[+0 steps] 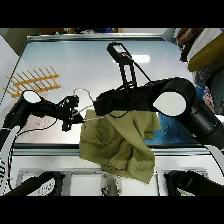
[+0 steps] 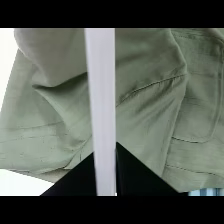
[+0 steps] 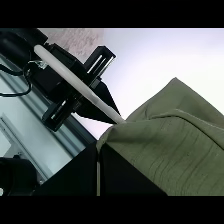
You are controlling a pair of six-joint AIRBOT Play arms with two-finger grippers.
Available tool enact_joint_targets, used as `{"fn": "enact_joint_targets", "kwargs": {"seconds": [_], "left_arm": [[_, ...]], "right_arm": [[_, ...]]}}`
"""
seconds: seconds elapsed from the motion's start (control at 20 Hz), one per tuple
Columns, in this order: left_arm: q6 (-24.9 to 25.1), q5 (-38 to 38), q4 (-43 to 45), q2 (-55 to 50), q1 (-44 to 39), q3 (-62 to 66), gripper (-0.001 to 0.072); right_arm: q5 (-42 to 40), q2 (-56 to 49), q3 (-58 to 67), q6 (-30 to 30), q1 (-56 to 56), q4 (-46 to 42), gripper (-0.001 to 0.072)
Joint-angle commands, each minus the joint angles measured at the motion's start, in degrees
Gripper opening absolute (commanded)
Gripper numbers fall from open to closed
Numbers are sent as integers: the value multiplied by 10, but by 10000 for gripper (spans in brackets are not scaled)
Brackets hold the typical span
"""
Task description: Fold the clothes and pants, and hang the long-sleeved shirts on hangers.
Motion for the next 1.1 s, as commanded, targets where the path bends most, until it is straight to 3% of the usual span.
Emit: {"fn": "enact_joint_targets", "kwargs": {"seconds": [0.0,0.3,0.35,0.4,0.45,0.75,1.05], "left_arm": [[0,0,0,0,0,0,15],[0,0,0,0,0,0,15],[0,0,0,0,0,0,15],[0,0,0,0,0,0,15],[0,0,0,0,0,0,15],[0,-1,0,0,0,0,15],[0,0,0,0,0,0,15]], "right_arm": [[-10,-13,1,5,5,5,16],[-23,-21,1,4,12,5,29],[-23,-21,1,4,12,5,82],[-23,-21,1,4,12,5,275],[-22,-21,1,4,12,4,412],[-6,3,1,-24,10,-9,417],[86,33,1,-33,-2,-36,430]]}}
